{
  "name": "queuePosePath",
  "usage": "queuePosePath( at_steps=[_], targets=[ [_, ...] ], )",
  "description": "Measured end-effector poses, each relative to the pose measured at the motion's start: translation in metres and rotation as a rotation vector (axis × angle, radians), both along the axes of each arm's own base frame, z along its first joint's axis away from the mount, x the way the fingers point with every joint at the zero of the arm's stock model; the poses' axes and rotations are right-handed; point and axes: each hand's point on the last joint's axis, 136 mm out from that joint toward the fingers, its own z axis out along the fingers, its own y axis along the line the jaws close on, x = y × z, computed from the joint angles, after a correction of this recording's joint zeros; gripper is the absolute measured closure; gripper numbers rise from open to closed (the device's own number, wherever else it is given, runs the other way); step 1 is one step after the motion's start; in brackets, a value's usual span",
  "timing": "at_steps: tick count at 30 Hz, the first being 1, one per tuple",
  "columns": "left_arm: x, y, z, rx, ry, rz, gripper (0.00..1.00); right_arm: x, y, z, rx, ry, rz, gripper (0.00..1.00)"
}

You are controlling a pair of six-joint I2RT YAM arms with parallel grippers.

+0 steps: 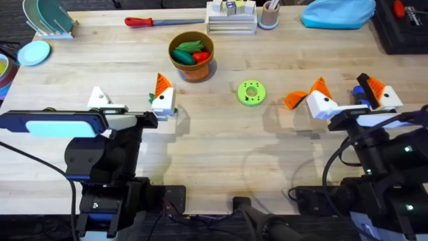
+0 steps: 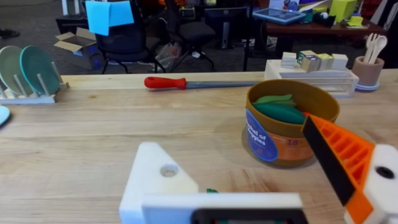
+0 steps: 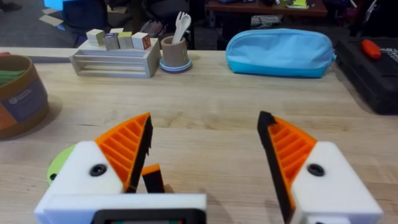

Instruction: Pick up the gripper from the table and insert it into the empty holder that is missing its gripper. Then pick up a screw, insert it into the mounting hole, and use the screwdriver to tighten it. Finally, clean up the table by picking up the vegetable and placing it into the bucket.

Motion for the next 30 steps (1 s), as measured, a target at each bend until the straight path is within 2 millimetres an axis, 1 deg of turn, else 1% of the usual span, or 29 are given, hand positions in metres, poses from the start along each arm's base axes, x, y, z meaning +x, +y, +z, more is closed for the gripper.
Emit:
queuePosePath(
  at_steps=[3, 12, 16, 18, 21, 22, 24, 26, 28, 30],
  targets=[
    [0.0, 0.0, 0.0, 0.0, 0.0, 0.0, 0.008, 0.0, 0.0, -0.002, 0.0, 0.011, -0.001, 0.009],
    [0.0, 0.0, 0.002, 0.001, -0.009, 0.0, 0.008, 0.0, 0.0, 0.0, 0.001, 0.002, 0.001, 0.007],
    [-0.003, 0.0, -0.003, 0.004, 0.044, 0.0, 0.008, -0.001, 0.001, -0.002, 0.033, 0.017, 0.001, 0.009],
    [-0.006, 0.0, 0.002, 0.005, 0.078, 0.002, 0.008, -0.004, 0.001, -0.002, 0.043, 0.05, 0.0, 0.01],
    [-0.013, 0.001, 0.021, 0.006, 0.127, 0.005, 0.008, -0.011, 0.002, -0.003, 0.053, 0.131, 0.001, 0.008],
    [-0.015, 0.001, 0.027, 0.006, 0.145, 0.006, 0.008, -0.013, 0.002, 0.001, 0.054, 0.151, 0.002, 0.008],
    [-0.017, 0.002, 0.043, 0.004, 0.195, 0.009, 0.008, -0.018, 0.003, 0.018, 0.054, 0.189, 0.005, 0.008],
    [-0.017, 0.002, 0.054, -0.001, 0.272, 0.011, 0.008, -0.023, 0.003, 0.042, 0.039, 0.216, 0.008, 0.009],
    [-0.016, 0.002, 0.06, -0.003, 0.371, 0.011, 0.008, -0.027, 0.003, 0.065, 0.015, 0.25, 0.013, 0.008],
    [-0.013, 0.002, 0.066, -0.003, 0.468, 0.012, 0.008, -0.028, 0.003, 0.083, -0.007, 0.289, 0.018, 0.009]
  ],
)
